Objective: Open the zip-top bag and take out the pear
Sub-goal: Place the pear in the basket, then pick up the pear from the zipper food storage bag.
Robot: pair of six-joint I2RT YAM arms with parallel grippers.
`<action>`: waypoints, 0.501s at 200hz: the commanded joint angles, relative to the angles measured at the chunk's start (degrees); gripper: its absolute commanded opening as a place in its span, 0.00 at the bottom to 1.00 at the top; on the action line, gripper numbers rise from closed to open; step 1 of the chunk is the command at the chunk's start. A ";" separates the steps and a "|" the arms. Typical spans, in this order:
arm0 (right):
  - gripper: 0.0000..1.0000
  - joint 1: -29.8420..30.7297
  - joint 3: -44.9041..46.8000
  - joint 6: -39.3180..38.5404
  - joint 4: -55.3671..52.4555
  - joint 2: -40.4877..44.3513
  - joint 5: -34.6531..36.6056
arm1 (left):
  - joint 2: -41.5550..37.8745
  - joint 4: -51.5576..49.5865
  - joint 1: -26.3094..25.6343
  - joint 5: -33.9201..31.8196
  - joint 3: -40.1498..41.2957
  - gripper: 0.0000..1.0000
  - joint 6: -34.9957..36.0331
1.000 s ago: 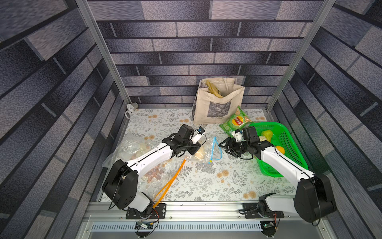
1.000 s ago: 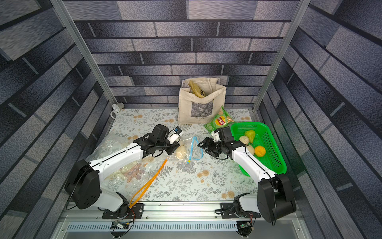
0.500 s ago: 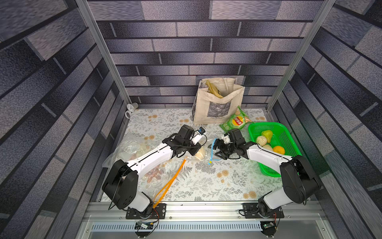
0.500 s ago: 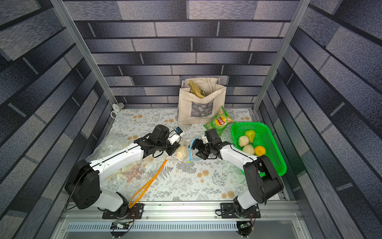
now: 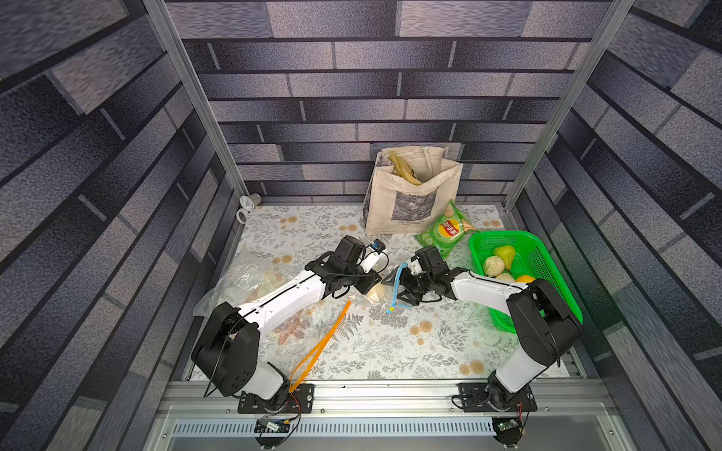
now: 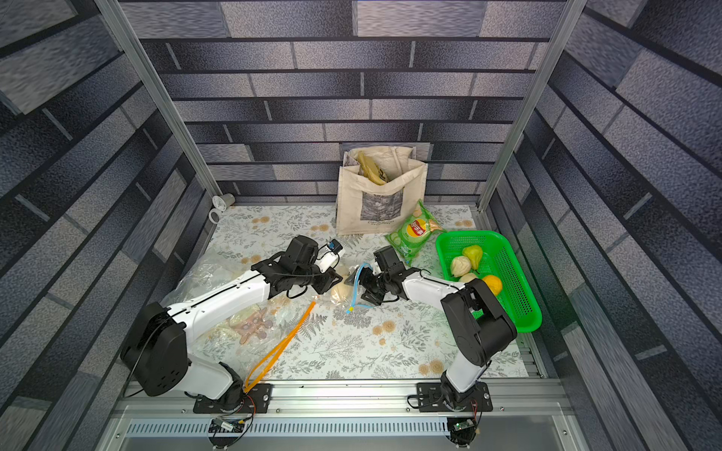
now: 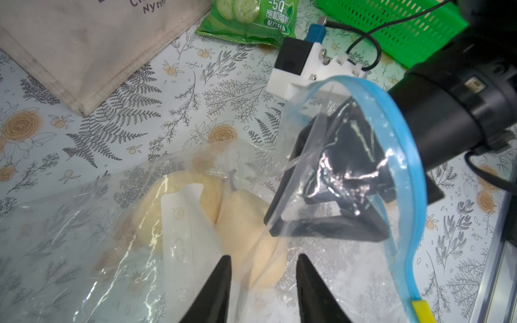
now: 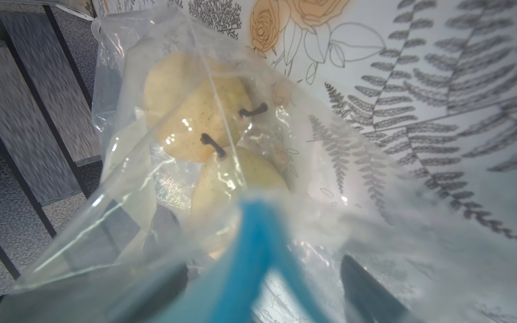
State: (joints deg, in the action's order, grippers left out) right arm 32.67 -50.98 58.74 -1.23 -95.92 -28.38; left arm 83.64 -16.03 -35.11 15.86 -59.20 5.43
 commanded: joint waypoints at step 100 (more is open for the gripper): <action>0.87 0.38 -2.34 0.48 3.99 -2.19 -1.82 | 1.18 -7.06 10.68 6.95 0.84 0.39 -17.17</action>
State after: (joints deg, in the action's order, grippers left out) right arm 32.67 -51.99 58.74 0.71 -97.89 -29.12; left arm 79.29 -19.00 -24.84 20.82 -57.28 -9.47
